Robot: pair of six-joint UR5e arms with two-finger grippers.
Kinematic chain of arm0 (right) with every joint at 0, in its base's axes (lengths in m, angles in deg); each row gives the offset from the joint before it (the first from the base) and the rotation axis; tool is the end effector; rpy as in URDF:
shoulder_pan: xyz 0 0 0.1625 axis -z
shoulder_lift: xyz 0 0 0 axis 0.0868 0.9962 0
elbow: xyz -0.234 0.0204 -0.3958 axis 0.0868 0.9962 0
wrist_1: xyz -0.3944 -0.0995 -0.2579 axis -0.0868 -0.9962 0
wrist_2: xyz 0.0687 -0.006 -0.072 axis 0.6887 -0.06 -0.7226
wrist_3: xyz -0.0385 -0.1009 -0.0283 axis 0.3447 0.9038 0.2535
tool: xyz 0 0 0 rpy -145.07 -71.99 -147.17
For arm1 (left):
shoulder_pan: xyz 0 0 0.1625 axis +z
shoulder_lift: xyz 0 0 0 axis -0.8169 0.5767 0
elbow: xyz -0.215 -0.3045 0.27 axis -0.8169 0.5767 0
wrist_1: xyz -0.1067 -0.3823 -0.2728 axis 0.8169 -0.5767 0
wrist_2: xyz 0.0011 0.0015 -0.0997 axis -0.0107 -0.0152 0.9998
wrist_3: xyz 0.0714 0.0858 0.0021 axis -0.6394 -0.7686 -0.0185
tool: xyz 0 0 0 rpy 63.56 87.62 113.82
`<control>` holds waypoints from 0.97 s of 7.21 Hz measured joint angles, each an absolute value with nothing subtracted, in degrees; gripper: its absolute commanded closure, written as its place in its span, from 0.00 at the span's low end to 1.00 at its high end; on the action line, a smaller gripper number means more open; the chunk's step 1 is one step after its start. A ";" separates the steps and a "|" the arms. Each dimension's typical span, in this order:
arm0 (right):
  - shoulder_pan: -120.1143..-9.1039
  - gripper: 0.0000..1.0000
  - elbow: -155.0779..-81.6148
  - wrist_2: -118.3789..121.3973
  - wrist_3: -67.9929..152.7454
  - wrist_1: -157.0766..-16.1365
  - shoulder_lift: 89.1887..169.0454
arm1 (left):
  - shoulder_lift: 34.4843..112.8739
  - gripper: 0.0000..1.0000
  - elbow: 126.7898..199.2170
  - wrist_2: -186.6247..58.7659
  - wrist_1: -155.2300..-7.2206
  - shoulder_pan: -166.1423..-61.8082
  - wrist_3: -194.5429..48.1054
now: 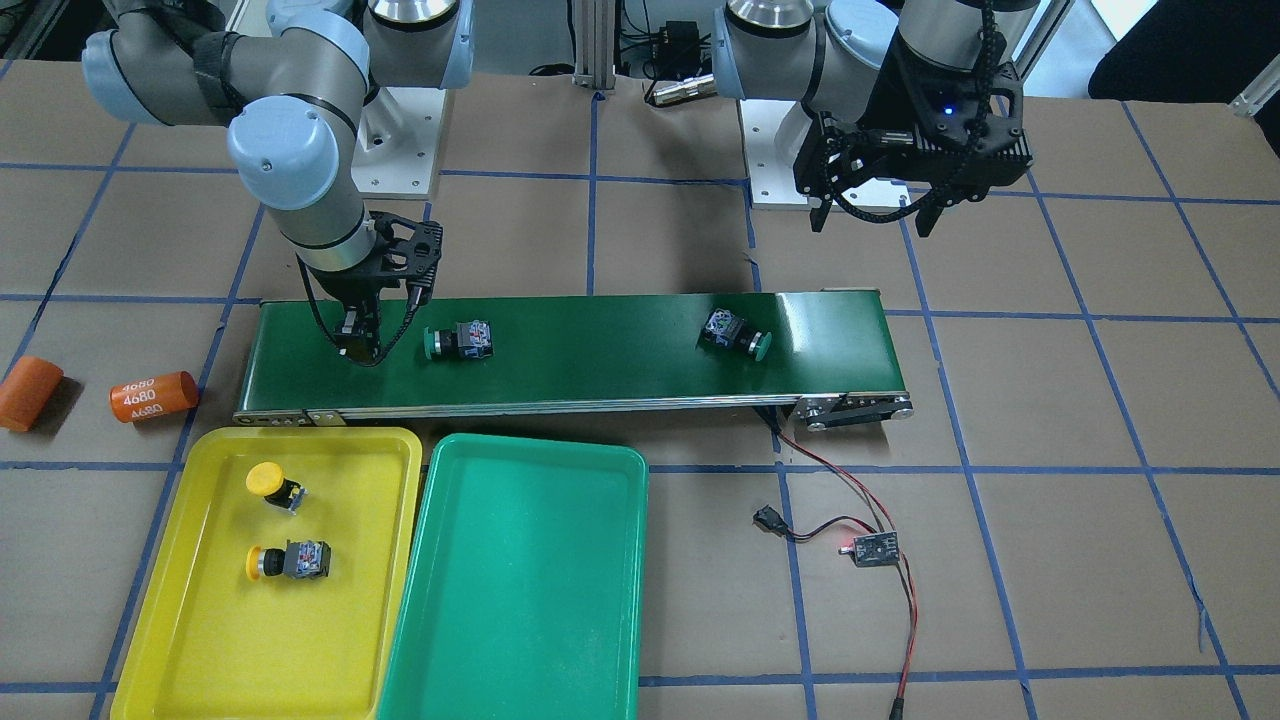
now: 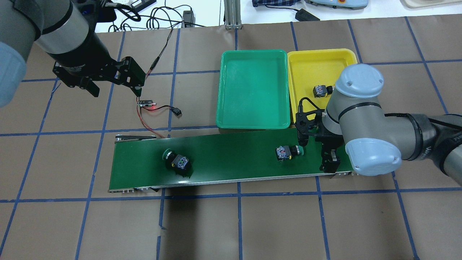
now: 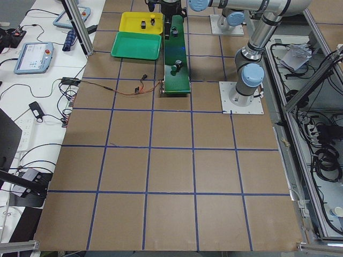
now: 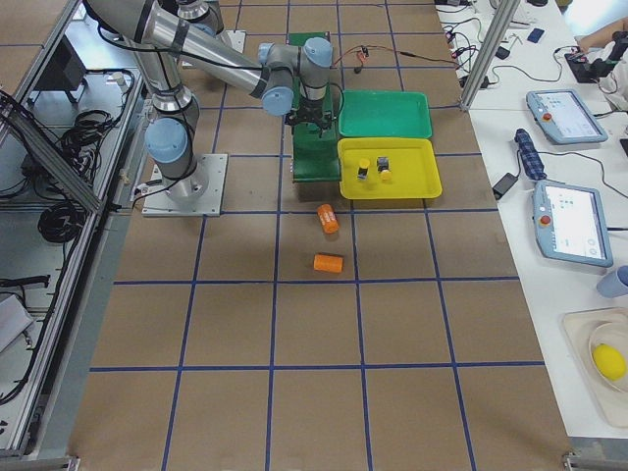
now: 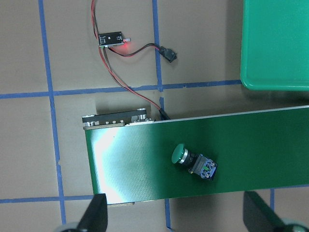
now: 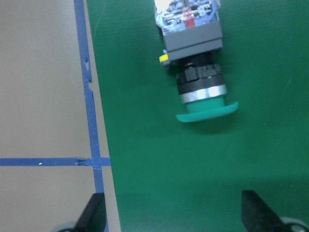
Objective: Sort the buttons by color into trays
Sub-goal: 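Lift the green button and carry it toward the green tray with right gripper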
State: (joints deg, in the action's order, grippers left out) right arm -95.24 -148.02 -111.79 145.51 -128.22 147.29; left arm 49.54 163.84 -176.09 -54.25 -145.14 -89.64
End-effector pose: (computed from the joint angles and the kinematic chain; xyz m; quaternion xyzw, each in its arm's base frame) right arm 0.1350 -0.4835 0.2378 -0.6868 0.7248 0.0413 0.0355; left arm -0.1354 -0.5312 0.5380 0.0177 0.9994 -0.0299 0.0058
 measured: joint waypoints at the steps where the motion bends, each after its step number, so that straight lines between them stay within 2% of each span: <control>1: -95.24 0.02 -148.09 -111.78 145.89 -128.83 146.93 | 49.36 0.00 164.04 -176.23 -53.93 -145.07 -89.56; 7: -94.72 0.01 -148.13 -111.96 148.01 -132.80 144.44 | 49.43 0.00 164.49 -176.41 -51.29 -144.76 -90.49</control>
